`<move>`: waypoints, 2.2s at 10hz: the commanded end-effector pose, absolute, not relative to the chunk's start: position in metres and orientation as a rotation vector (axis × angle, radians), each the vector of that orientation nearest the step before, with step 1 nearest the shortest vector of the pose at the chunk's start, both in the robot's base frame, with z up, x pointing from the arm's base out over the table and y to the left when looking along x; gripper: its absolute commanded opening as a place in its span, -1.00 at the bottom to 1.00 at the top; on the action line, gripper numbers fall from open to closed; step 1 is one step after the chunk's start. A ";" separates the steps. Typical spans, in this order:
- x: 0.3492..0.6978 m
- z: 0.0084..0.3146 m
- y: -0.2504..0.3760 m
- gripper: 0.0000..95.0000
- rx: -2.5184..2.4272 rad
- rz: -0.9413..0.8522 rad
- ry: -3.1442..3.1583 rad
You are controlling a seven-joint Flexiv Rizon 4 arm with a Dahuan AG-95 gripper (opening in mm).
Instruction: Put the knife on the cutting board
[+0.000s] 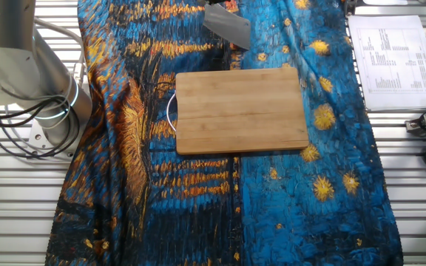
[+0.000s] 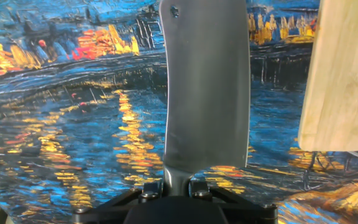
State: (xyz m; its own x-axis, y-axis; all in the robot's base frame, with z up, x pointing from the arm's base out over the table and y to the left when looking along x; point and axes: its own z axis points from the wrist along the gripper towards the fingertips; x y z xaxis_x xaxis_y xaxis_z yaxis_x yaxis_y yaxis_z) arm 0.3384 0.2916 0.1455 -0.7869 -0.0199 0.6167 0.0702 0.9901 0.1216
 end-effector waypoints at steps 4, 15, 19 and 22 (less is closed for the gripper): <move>0.352 0.164 0.281 -1.00 -0.012 -0.196 -2.456; 0.367 0.191 0.247 -1.00 0.054 -0.224 -2.441; 0.374 0.198 0.239 -1.00 0.077 -0.235 -2.430; 0.377 0.207 0.238 -1.00 0.085 -0.244 -2.425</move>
